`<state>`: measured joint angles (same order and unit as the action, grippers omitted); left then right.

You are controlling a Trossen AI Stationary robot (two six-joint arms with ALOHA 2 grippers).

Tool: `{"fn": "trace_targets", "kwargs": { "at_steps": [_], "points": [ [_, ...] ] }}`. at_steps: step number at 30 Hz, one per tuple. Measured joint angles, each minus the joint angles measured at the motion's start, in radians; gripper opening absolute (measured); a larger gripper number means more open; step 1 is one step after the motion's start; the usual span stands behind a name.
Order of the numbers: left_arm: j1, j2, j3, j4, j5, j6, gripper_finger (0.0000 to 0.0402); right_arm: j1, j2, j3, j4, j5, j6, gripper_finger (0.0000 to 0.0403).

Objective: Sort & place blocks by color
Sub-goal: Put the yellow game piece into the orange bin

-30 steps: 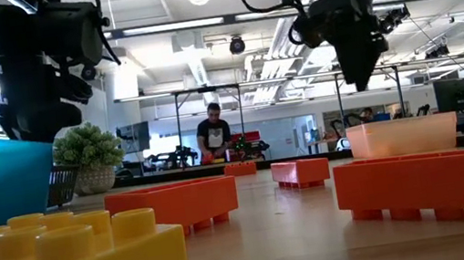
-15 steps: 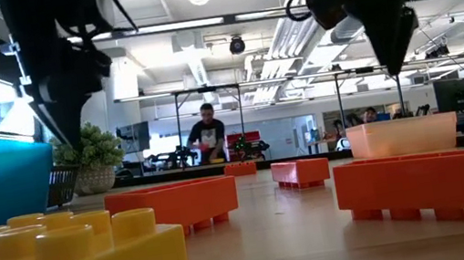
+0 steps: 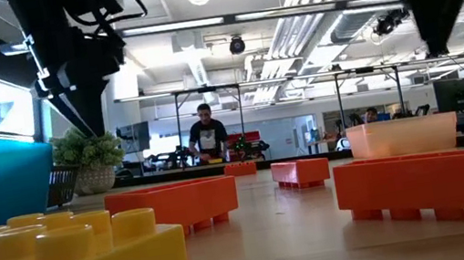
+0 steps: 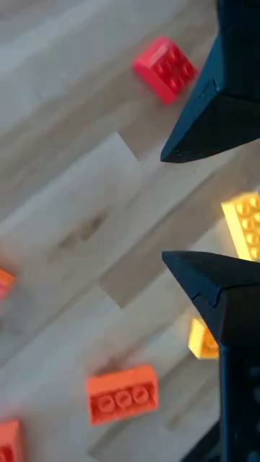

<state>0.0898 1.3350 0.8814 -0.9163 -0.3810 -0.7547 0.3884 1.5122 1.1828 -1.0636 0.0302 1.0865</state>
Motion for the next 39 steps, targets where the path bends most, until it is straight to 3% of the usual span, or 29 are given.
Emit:
{"fn": "trace_targets", "kwargs": {
  "at_steps": [6,16,33,39],
  "points": [
    [0.0,0.0,0.0,0.048,0.034,0.0,0.0186,0.115,0.018,0.0,0.069,0.041,0.165,0.0197],
    [0.0,0.0,0.0,0.108,0.044,-0.001,0.0186,0.26,0.141,0.0,0.298,-0.023,0.269,0.0197],
    [0.0,0.0,0.0,0.138,0.049,-0.001,0.0186,0.322,0.346,0.0,0.541,-0.094,0.331,0.0197],
    [0.0,0.0,0.0,0.139,0.049,-0.001,0.0186,0.321,0.379,0.0,0.541,-0.123,0.332,0.0197]
  ]
}}
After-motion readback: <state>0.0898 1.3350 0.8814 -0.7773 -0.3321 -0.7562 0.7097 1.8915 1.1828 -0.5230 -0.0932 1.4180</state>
